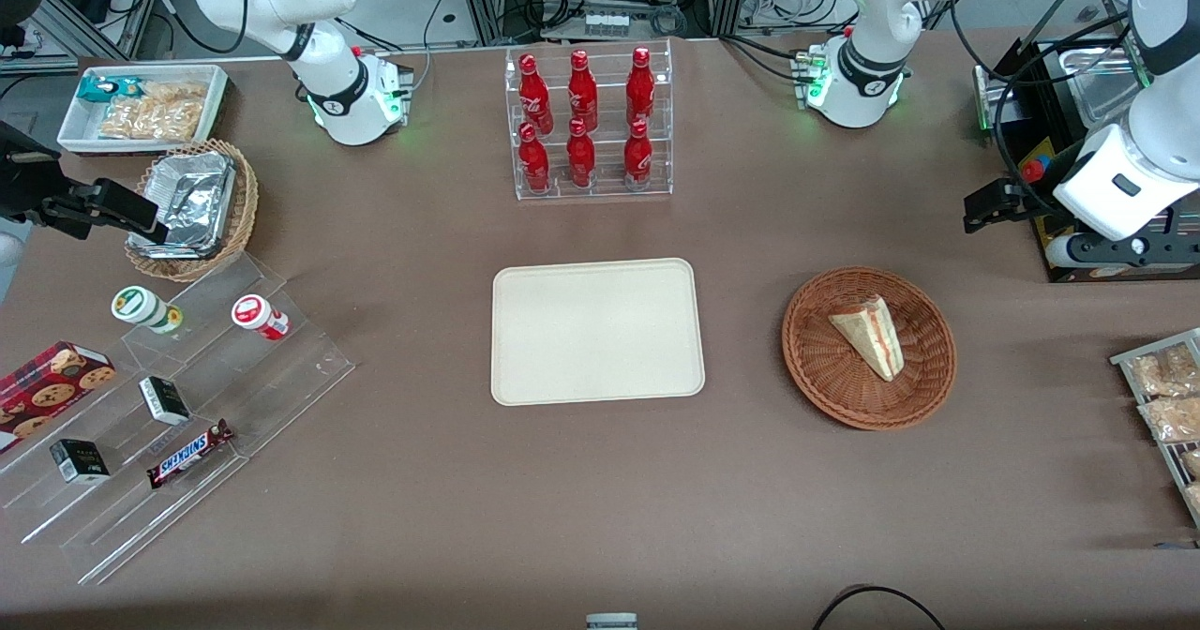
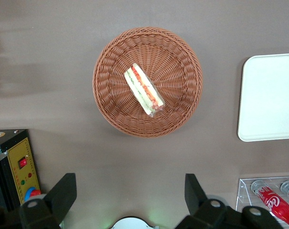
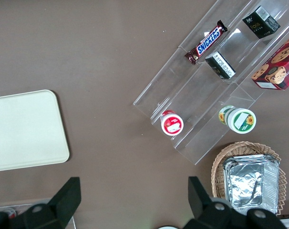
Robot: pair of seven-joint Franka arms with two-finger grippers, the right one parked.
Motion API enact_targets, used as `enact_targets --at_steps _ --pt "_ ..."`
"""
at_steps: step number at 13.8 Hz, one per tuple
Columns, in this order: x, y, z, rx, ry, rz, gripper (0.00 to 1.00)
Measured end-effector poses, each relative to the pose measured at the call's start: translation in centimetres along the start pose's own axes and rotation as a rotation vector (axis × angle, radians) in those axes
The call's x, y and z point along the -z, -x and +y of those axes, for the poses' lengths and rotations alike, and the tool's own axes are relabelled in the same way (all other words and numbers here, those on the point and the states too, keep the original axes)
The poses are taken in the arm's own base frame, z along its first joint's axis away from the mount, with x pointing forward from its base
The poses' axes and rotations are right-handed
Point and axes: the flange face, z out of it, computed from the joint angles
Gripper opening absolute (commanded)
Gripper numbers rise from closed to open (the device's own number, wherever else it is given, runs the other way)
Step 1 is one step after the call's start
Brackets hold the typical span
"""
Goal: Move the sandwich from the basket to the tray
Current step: 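Move the left gripper toward the wicker basket holding the sandwich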
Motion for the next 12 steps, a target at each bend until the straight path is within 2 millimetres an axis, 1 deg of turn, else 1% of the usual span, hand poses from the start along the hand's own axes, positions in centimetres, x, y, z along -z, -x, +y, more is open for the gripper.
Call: enact_targets --at_steps 2,4,5,8,10,12 --pt "-0.3 -0.1 -0.1 0.001 -0.008 -0.002 1.0" --pt "-1.8 -0.7 -0.3 0.003 -0.017 -0.004 1.0" --pt "-3.1 -1.1 -0.4 0.004 -0.017 -0.005 1.0" --pt "-8.2 -1.8 -0.5 0.006 -0.018 -0.023 1.0" --pt "-10.8 -2.2 -0.6 0.007 -0.018 -0.012 1.0" --pt "-13.8 -2.3 -0.7 0.007 -0.017 0.01 1.0"
